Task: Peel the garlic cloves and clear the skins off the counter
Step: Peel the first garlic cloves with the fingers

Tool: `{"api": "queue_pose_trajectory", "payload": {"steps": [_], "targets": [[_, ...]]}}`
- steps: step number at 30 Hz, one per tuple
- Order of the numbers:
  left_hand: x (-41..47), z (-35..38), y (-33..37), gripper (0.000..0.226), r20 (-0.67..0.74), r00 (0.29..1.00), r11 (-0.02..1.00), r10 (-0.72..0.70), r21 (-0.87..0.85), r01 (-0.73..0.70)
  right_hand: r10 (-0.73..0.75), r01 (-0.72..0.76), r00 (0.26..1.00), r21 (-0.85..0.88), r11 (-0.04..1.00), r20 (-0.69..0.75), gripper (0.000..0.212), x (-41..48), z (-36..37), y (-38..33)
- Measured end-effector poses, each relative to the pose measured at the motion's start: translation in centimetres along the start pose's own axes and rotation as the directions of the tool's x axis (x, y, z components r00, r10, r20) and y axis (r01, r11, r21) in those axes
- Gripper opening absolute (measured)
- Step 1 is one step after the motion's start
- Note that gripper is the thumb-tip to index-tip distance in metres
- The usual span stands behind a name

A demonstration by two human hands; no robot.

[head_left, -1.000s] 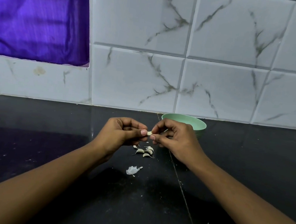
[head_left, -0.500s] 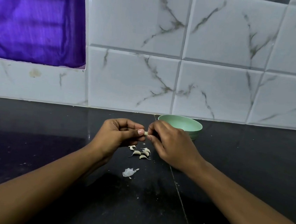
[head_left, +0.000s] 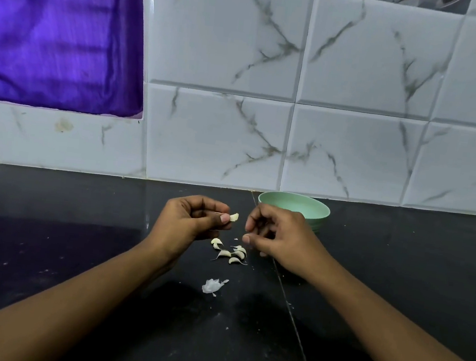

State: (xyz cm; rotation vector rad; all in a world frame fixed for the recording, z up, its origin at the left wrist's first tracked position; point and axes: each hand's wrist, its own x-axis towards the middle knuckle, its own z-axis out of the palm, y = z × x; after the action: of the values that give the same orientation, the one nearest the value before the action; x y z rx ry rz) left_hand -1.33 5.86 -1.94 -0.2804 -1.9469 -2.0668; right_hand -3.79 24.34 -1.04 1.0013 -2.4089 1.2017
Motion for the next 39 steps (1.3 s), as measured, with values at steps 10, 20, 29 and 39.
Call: {"api": "queue_pose_trajectory", "payload": {"steps": [10, 20, 29, 39], "targets": [[0.0, -0.1, 0.0, 0.012, 0.029, 0.994, 0.979, 0.102, 0.173, -0.105, 0.088, -0.109, 0.988, 0.168, 0.98, 0.129, 0.013, 0.0, -0.3, 0.0], [-0.3, 0.3, -0.1, 0.013, 0.089, 0.984, 0.955, 0.154, 0.242, -0.171, 0.021, -0.016, 0.998, 0.077, 0.997, -0.062, 0.005, -0.2, 0.0, -0.2], [-0.4, 0.7, -0.5, 0.01, 0.141, 0.99, 0.999, -0.006, 0.047, 0.0, 0.067, -0.05, 0.994, 0.193, 0.98, -0.085, 0.013, -0.2, 0.4, -0.4], [-0.7, 0.5, -0.2, 0.012, 0.125, 0.973, 0.953, 0.194, 0.211, -0.218, 0.223, -0.206, 0.974, 0.284, 0.936, -0.027, 0.014, -0.2, 0.6, -1.3]]}}
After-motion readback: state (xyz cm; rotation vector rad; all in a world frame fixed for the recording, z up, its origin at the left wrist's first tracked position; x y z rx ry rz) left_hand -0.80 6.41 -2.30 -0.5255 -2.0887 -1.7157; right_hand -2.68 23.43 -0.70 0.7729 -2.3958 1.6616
